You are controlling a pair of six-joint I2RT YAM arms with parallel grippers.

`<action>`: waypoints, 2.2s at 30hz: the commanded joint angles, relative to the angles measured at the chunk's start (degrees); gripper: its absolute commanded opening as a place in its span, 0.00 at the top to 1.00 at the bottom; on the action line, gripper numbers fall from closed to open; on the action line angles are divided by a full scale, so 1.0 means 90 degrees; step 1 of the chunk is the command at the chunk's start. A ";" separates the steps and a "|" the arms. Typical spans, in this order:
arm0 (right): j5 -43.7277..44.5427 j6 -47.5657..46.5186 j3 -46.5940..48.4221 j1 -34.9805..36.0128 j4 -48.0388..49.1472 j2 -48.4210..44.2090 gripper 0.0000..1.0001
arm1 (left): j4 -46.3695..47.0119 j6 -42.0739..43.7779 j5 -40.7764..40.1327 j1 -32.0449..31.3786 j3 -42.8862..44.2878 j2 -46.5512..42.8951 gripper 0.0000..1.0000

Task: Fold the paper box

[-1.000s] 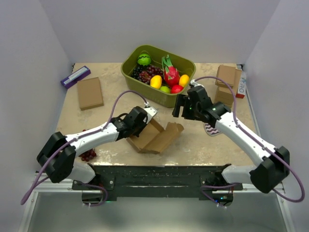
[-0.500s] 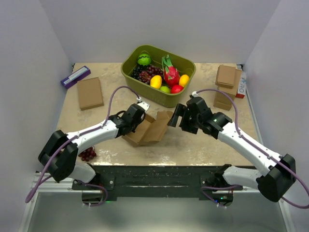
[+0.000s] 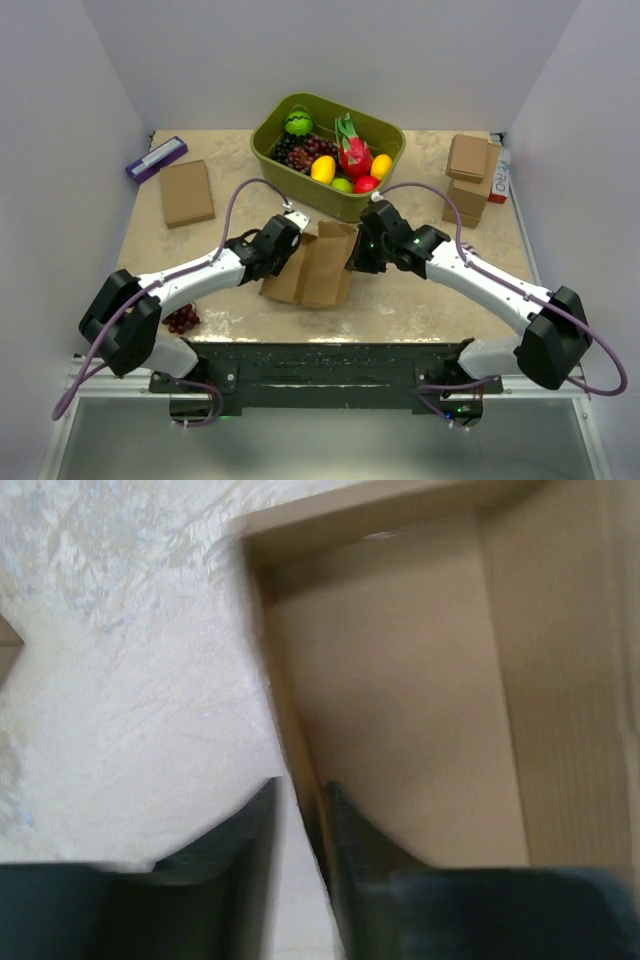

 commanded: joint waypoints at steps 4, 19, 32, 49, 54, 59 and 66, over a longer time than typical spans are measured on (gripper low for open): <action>0.0631 -0.1975 0.1832 0.0009 -0.1129 0.0535 1.00 | 0.0588 0.0236 0.0873 0.0130 0.0203 -0.1431 0.19; -0.0236 -0.5561 0.4471 0.0019 -0.3172 0.1534 1.00 | 0.1224 0.1173 0.4469 0.1088 0.0340 -0.2597 0.06; -0.1517 -0.6089 0.4042 0.0009 -0.3172 0.1250 1.00 | 0.1184 0.1359 0.4538 0.1078 0.0350 -0.2079 0.07; -0.1488 -0.6216 0.3944 0.0009 -0.3016 0.1181 1.00 | 0.1370 0.1427 0.5339 0.1078 0.0096 -0.1894 0.93; -0.1449 -0.6187 0.3846 0.0019 -0.2909 0.1132 1.00 | 0.1429 0.1349 0.5223 0.1078 0.0038 -0.1806 1.00; -0.0241 -0.5312 0.3632 -0.0010 -0.2383 0.0918 0.33 | 0.1760 0.0571 0.4131 0.1068 -0.0109 -0.1708 1.00; 0.0768 -0.3523 0.3008 -0.1064 -0.1396 -0.0038 0.21 | 0.2824 -0.0671 0.2849 0.1078 -0.0674 -0.1621 1.00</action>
